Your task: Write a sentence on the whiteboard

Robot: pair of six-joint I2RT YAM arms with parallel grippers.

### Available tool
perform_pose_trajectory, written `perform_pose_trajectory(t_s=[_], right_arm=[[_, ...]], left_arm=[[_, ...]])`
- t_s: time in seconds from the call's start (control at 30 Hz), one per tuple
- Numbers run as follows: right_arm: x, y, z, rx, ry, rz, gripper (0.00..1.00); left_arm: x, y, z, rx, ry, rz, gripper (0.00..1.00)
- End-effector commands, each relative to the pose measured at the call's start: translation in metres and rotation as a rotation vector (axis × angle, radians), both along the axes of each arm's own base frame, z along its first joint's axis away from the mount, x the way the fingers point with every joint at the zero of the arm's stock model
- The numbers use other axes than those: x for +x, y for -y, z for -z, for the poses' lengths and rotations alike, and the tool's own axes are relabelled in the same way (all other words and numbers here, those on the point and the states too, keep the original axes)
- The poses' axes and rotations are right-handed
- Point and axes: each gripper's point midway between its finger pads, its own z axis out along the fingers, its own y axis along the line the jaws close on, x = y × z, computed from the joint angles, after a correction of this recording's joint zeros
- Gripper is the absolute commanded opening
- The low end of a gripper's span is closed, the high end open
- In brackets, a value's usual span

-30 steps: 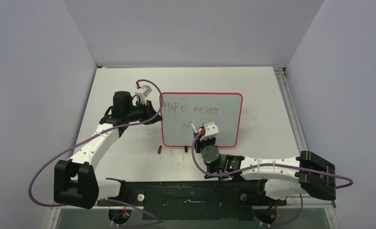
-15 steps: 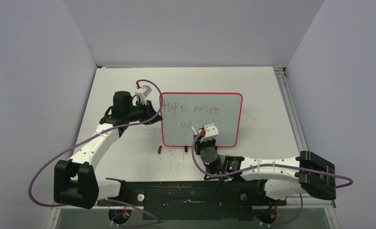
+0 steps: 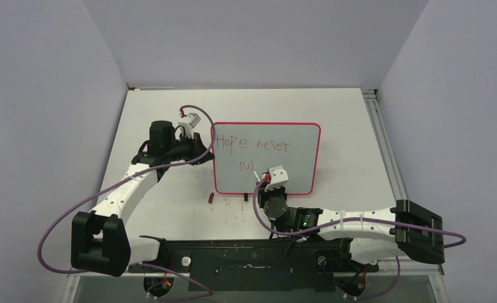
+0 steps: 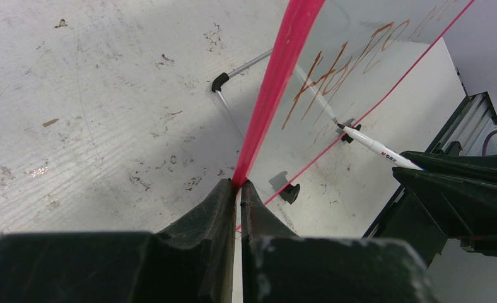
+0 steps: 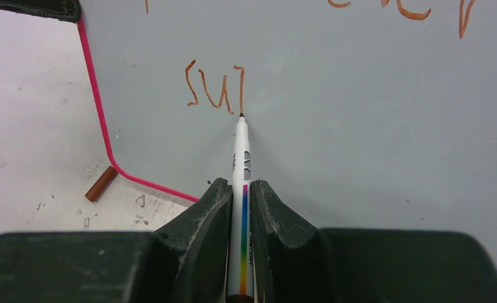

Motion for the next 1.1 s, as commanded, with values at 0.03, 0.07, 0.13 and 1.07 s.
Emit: perform_pose_trajectory(t_s=[0.03,0.07,0.13,1.07], right_arm=[[0.001,0.004,-0.006,0.026,0.014,0.028,0.05],[0.001,0.003,-0.008,0.032,0.019,0.028,0.05],[0.002,0.002,-0.011,0.041,0.027,0.027,0.05],[0.02,0.009,-0.026,0.058,0.074,0.081,0.05]], left_arm=[[0.0,0.008,-0.02,-0.035,0.059,0.039,0.03],[0.0,0.008,-0.02,-0.034,0.059,0.039,0.03],[0.0,0.008,-0.019,-0.034,0.058,0.039,0.03],[0.0,0.008,-0.02,-0.033,0.059,0.039,0.03]])
